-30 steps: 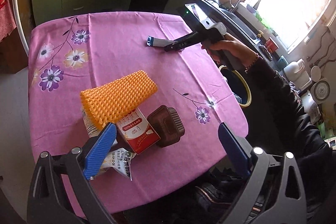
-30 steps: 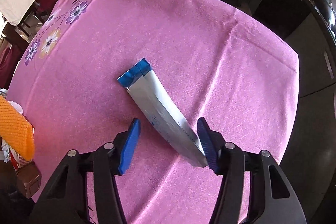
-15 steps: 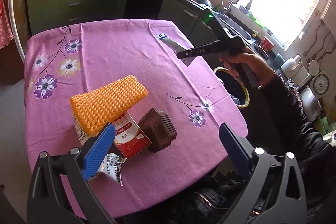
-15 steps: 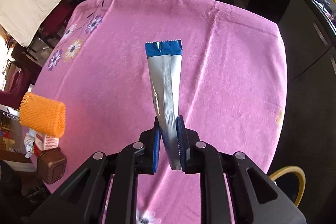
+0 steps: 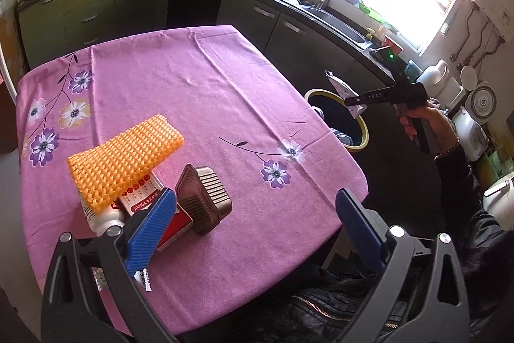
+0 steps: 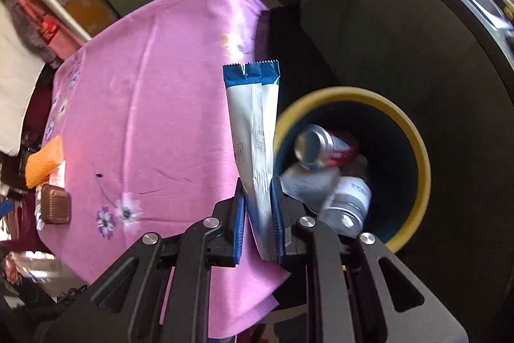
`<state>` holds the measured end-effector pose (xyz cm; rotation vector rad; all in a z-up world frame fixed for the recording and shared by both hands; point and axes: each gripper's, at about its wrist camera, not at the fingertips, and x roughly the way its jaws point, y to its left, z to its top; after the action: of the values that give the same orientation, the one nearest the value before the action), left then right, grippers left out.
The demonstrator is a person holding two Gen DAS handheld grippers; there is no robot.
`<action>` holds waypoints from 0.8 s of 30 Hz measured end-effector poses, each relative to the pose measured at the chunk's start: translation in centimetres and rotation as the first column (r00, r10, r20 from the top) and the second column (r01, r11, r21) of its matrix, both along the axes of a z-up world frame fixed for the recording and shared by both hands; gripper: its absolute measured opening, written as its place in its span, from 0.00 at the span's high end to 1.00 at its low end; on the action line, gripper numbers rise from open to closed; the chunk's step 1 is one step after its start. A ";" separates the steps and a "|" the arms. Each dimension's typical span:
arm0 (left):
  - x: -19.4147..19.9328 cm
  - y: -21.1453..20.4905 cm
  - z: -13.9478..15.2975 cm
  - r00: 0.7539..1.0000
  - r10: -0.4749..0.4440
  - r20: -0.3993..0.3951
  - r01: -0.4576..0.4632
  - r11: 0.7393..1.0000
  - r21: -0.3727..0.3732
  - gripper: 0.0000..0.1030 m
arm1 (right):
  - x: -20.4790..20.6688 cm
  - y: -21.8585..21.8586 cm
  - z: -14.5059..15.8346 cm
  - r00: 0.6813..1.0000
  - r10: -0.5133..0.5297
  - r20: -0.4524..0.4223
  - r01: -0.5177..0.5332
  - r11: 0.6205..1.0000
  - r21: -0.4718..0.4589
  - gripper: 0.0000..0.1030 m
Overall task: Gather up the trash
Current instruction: 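Carry the tube packet over the bin and open the right gripper, then grasp the orange foam net sleeve with the left gripper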
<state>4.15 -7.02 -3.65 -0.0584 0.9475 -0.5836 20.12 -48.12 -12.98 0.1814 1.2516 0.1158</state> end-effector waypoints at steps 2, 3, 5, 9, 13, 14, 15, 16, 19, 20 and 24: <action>-0.2 -0.3 0.0 1.000 -0.003 0.004 0.003 1.000 0.007 0.08 | 0.0 -3.1 -1.9 0.997 -0.070 -0.042 0.070 0.997 -0.012 0.83; -0.3 -0.4 0.1 1.000 -0.003 0.005 0.003 1.000 0.011 0.08 | 0.1 -4.5 -2.8 0.993 -0.104 -0.060 0.104 0.995 -0.007 0.83; -0.6 -0.6 0.1 1.000 -0.003 0.008 0.003 1.000 0.019 0.08 | 0.5 -6.7 -4.5 0.984 -0.147 -0.096 0.147 0.989 -0.012 0.83; -0.9 -0.4 0.4 1.000 0.004 0.017 -0.005 0.999 0.041 0.08 | 1.1 -9.4 -7.6 0.967 -0.199 -0.158 0.199 0.980 -0.011 0.81; -0.9 0.1 0.7 0.999 0.024 0.021 -0.025 0.998 0.057 0.08 | 1.7 -10.6 -9.2 0.957 -0.235 -0.171 0.240 0.971 0.007 0.56; -0.9 0.2 0.7 0.999 0.029 0.021 -0.030 0.998 0.062 0.08 | 1.5 -10.8 -9.0 0.955 -0.251 -0.158 0.255 0.967 0.002 0.52; -0.9 0.3 0.7 0.999 0.031 0.020 -0.032 0.997 0.067 0.08 | 1.2 -10.8 -8.7 0.956 -0.261 -0.137 0.262 0.965 -0.006 0.52; -0.9 0.5 0.7 0.999 0.030 0.017 -0.031 0.997 0.072 0.08 | 0.7 -10.9 -8.3 0.957 -0.268 -0.110 0.268 0.963 -0.016 0.50; -0.7 1.4 0.7 1.000 0.029 0.011 -0.030 0.997 0.077 0.08 | -1.3 -9.6 -6.4 0.964 -0.263 -0.022 0.263 0.965 -0.003 0.46; -0.6 1.7 0.7 1.000 0.024 0.010 -0.024 0.997 0.076 0.08 | -1.7 -9.1 -5.7 0.968 -0.249 -0.003 0.249 0.968 0.013 0.46; 1.0 3.0 0.3 1.000 0.003 -0.024 -0.001 0.996 0.085 0.08 | -3.3 -5.2 -4.2 0.985 -0.163 0.051 0.159 0.985 0.064 0.44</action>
<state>5.12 -4.03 -3.31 0.0103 0.9942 -0.5410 16.79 -53.36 -17.15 0.3285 1.1731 0.0185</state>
